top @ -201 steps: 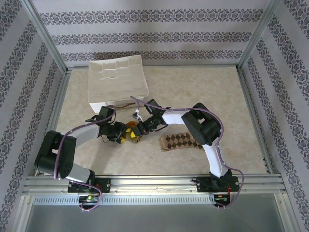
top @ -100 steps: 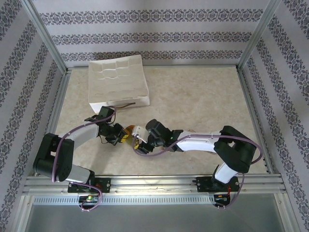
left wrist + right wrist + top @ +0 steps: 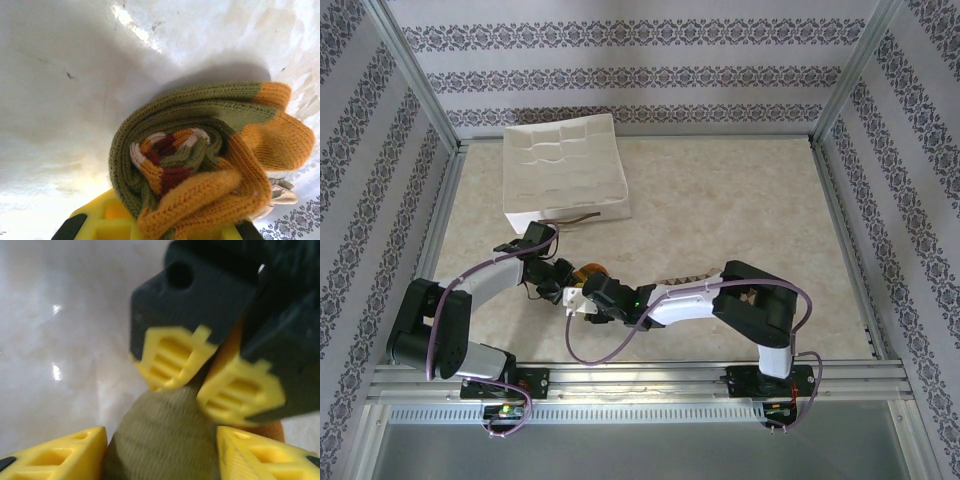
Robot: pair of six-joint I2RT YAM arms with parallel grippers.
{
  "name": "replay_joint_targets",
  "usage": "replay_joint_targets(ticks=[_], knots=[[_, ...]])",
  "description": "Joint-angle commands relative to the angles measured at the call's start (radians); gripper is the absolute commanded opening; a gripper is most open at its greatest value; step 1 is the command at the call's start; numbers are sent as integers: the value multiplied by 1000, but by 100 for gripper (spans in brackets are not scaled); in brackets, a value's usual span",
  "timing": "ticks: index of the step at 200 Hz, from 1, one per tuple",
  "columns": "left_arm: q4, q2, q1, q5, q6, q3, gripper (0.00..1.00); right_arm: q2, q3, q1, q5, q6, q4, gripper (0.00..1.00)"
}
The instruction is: Roll the socks
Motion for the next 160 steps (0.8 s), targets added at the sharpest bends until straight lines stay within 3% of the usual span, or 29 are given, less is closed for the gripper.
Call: replay_joint_targets(ticks=[1, 32, 52, 65, 84, 160], knots=[[-95, 4, 6, -14, -11, -12, 0, 54, 44, -13, 49, -3, -47, 46], [-106, -22, 9, -22, -8, 11, 0, 87, 57, -48, 7, 83, -141, 12], [-121, -68, 24, -41, -19, 29, 29, 73, 43, -79, -84, 140, -186, 0], [-137, -103, 37, -62, -30, 39, 48, 64, 36, -105, -166, 183, -214, 0], [-139, -146, 61, -74, -59, 42, 62, 58, 28, -143, -299, 243, -236, 0], [-92, -226, 79, -86, -132, 11, 63, 127, 66, -282, -680, 492, -256, 0]])
